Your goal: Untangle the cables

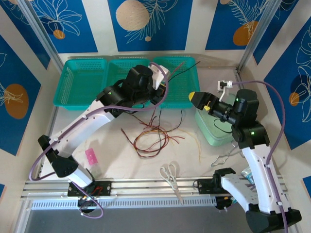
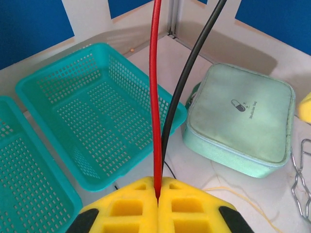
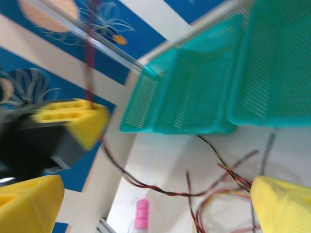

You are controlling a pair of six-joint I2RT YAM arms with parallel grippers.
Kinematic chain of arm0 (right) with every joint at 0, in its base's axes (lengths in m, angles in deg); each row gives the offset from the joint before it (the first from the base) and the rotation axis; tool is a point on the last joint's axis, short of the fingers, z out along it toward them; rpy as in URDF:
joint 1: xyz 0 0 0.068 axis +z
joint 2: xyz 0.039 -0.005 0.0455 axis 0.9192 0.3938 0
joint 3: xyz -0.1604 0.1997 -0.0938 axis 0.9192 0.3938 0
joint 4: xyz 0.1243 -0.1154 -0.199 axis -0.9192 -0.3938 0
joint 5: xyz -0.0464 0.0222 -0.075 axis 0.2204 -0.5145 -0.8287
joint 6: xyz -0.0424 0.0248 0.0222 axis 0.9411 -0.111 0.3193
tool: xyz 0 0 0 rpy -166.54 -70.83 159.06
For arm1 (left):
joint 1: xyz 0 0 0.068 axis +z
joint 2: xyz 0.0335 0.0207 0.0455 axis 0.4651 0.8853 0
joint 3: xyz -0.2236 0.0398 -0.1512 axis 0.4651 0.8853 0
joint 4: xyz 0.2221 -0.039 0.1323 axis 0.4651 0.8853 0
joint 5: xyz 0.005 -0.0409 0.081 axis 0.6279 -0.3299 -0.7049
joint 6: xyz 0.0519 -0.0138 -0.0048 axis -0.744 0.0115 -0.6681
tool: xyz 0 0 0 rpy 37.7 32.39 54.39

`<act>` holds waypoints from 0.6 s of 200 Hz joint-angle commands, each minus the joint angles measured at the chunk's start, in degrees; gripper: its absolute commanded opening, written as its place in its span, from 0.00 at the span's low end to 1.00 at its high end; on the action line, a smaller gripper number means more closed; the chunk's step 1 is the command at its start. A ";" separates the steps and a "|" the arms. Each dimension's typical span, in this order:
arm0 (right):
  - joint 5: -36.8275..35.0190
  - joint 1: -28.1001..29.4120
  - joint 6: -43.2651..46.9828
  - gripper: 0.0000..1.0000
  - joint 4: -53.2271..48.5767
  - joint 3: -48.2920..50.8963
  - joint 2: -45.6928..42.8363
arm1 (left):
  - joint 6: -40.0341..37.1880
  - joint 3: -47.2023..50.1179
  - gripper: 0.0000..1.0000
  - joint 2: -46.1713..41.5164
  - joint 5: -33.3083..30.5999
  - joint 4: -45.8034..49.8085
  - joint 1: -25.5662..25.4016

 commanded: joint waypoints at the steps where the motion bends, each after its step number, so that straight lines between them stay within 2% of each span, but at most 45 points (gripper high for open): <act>1: 4.06 1.45 0.56 0.96 7.30 -2.46 -0.08 | 2.46 2.65 0.00 -2.65 0.06 -3.50 0.01; 31: 2.17 1.72 -2.22 0.88 9.10 -5.44 4.79 | 5.02 9.87 0.00 -6.48 0.68 -9.71 0.13; 56: 6.25 2.10 -5.76 0.78 13.14 -7.46 10.61 | 5.80 12.77 0.00 -8.39 0.68 -11.11 0.14; 82: 9.84 4.92 -9.07 0.76 22.57 -6.98 14.43 | 5.86 14.97 0.00 -9.65 1.21 -12.05 0.10; 98: 7.29 6.39 -9.91 0.74 23.40 -7.26 16.03 | 6.15 16.17 0.00 -10.27 1.21 -12.89 0.17; 120: 3.95 6.55 -12.83 0.61 27.51 -4.93 17.55 | 6.48 16.95 0.00 -10.56 1.46 -13.45 0.22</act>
